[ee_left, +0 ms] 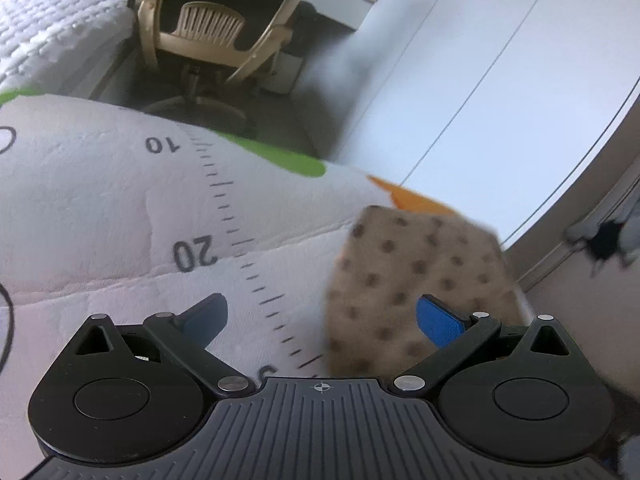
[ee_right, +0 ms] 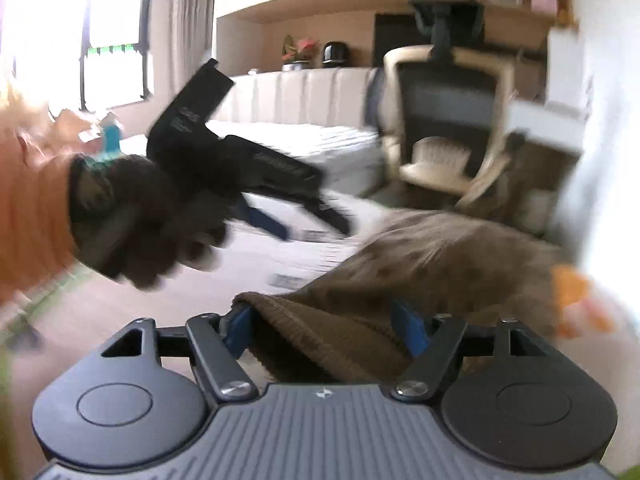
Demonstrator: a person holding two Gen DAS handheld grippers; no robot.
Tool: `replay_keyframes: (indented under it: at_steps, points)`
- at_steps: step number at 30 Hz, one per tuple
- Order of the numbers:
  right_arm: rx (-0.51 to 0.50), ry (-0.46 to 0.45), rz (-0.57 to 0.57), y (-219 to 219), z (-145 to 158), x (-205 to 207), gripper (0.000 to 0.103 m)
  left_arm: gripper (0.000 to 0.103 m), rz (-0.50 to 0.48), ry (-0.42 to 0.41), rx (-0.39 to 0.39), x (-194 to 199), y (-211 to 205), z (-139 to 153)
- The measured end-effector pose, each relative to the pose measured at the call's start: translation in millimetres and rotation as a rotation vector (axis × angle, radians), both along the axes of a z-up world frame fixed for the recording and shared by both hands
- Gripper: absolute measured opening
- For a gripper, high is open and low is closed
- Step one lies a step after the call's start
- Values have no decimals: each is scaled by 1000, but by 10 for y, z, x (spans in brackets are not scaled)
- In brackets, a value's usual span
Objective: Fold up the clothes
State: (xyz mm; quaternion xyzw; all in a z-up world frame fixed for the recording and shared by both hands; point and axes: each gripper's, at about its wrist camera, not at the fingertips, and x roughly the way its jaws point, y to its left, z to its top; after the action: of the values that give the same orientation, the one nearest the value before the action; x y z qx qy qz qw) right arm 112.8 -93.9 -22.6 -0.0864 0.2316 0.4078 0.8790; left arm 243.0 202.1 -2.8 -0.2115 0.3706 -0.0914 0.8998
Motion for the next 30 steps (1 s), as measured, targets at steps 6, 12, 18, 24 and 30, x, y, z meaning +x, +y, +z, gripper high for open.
replay_keyframes:
  at_steps: [6, 12, 18, 24, 30]
  points:
    - [-39, 40, 82, -413, 53, -98, 84, 103, -77, -20, 21, 23, -114, -79]
    - [-113, -155, -127, -690, 241, -144, 64, 103, -157, -34, -4, -182, -201, -157]
    - [-230, -207, -60, -304, -65, -167, 51, 103, -233, -87, 74, -648, -466, -46]
    - [-378, -190, -200, -483, -284, 31, 45, 103, -343, 37, 414, -925, -895, -280]
    - [-287, -98, -266, -933, -22, 163, 69, 103, -364, -22, 149, -831, -569, 31]
